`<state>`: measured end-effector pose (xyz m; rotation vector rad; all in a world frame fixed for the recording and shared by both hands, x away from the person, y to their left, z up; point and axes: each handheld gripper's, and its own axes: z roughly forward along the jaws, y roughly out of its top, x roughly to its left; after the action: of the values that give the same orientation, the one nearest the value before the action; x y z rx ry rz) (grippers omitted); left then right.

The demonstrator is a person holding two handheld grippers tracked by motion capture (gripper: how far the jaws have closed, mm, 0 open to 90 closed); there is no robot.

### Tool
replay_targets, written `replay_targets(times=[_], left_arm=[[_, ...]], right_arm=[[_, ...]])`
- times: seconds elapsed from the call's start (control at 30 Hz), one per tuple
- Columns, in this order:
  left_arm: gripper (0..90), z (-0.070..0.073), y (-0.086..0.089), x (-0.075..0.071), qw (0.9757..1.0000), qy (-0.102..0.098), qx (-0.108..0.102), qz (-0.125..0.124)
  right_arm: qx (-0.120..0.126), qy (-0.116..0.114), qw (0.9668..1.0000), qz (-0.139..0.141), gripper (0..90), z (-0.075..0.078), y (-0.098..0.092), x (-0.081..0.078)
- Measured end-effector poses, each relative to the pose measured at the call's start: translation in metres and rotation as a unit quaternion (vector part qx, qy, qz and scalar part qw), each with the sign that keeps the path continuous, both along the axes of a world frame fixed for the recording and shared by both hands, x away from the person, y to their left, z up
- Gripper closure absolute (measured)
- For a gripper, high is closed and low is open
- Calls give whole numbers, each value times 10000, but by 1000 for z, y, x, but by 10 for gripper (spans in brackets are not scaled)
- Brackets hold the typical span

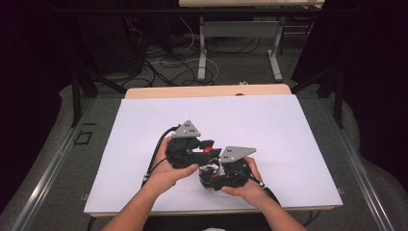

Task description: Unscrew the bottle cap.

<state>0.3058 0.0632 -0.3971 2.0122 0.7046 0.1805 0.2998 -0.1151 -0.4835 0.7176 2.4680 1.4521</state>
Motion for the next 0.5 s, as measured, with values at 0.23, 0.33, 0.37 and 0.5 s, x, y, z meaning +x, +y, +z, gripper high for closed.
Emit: replay_targets(times=[0.23,0.33,0.37,0.5], left_arm=[[611,4,-5,-6,9983,-17,65,575],[610,6,-5,-6,9977,-10,-58,679],[609,7,-4,-6,9978,-7,-130,643],[609,9,-2,-6,9983,14,-69,572]], right_arm=[[-66,-154,9996,-209,295,0,1,-1],[-143,-219,9994,-221,295,1,0,-1],[-123,-165,9995,-234,295,1,0,-1],[23,-144,9997,-209,295,2,-2,0]])
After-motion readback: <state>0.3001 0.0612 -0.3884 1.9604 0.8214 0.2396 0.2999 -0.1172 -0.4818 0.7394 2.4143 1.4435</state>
